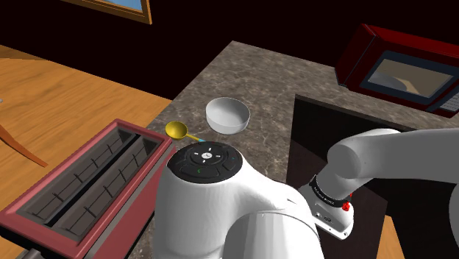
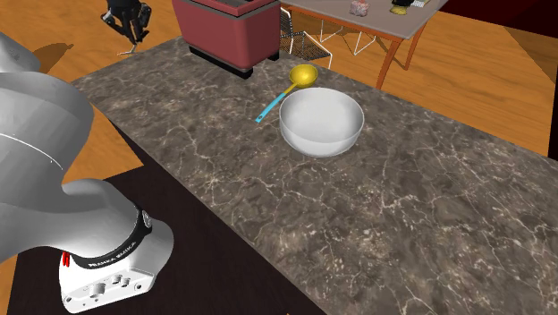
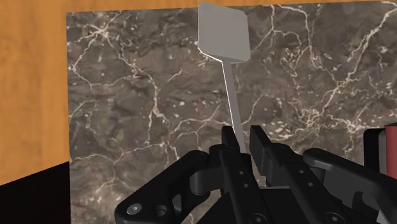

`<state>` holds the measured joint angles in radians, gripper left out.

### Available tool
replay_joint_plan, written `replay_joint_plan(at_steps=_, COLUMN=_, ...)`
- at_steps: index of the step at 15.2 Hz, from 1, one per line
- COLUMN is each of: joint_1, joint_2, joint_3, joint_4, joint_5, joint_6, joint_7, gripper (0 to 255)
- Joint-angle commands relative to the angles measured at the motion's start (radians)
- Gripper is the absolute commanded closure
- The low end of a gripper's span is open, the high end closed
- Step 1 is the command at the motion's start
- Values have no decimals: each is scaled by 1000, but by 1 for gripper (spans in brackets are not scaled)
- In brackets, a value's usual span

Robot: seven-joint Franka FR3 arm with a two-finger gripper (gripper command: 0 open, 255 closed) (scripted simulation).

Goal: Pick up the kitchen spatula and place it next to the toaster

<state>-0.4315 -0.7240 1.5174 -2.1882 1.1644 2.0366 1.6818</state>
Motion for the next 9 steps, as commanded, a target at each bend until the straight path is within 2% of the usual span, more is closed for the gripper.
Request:
replay_joint_plan(at_steps=1, joint_1=-10, joint_2=-3, joint_3=25, joint_4=-13, joint_5=20, joint_6=20, joint_7=-15, gripper=255)
replay_joint_plan(at_steps=9, joint_1=-78, joint_2=-19, joint_3=139, joint_4=-34, joint_5=98, joint_6=81, joint_7=-71, gripper=255)
